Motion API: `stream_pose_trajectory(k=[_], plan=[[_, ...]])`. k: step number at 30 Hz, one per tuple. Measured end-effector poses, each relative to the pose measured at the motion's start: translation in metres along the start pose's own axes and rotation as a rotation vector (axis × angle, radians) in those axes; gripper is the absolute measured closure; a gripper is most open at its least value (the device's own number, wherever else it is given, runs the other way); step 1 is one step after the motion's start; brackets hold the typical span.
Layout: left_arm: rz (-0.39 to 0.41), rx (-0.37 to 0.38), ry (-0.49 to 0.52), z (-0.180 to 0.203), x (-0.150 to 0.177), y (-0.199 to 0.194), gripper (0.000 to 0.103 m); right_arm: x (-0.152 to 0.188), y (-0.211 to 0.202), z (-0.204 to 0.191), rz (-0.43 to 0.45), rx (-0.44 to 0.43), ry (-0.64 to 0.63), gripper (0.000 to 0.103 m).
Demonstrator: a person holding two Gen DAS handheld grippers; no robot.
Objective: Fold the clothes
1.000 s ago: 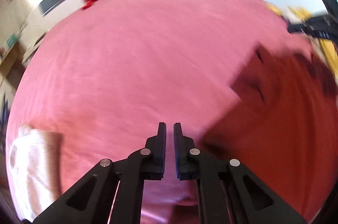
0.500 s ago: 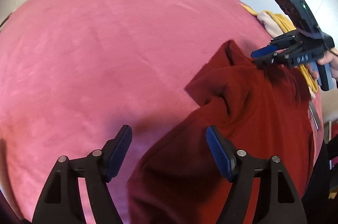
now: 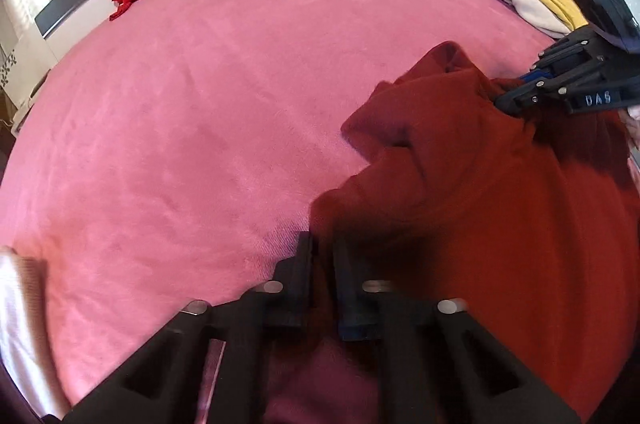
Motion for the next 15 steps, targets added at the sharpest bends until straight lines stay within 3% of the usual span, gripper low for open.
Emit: stream_pose_trajectory(k=[4,7,8,10,14,15], plan=[[0.079,-0.118,0.053,-0.006,-0.027,-0.033,0.094,-0.027,-0.058,-0.011,0.248,0.199,-0.096,0.094],[0.143,-0.168,0.040,-0.026,-0.059,-0.061,0.094,-0.055,-0.086,-0.015,0.352,0.242,-0.082,0.095],[0.165,-0.210,0.044,-0.036,-0.068,-0.072,0.101,-0.066,-0.092,-0.014,0.377,0.246,-0.063,0.095],[0.219,-0.314,0.011,-0.067,-0.089,-0.094,0.101,-0.087,-0.101,-0.012,0.420,0.249,-0.021,0.095],[0.221,-0.310,-0.121,-0.128,-0.111,-0.108,0.101,-0.120,-0.095,-0.001,0.420,0.222,0.087,0.095],[0.201,-0.270,-0.143,-0.130,-0.112,-0.098,0.101,-0.125,-0.085,0.000,0.397,0.219,0.100,0.095]])
Point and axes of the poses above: each gripper's, at about its wrist camera, not at the fingertips, and y roughly the way its jaws point, z to its right, x to its underside, the point moved 7 cm from there along y, roughly the way its jaws point, and after that the axes turned 14 degrees about x, right-handed, at the moved point
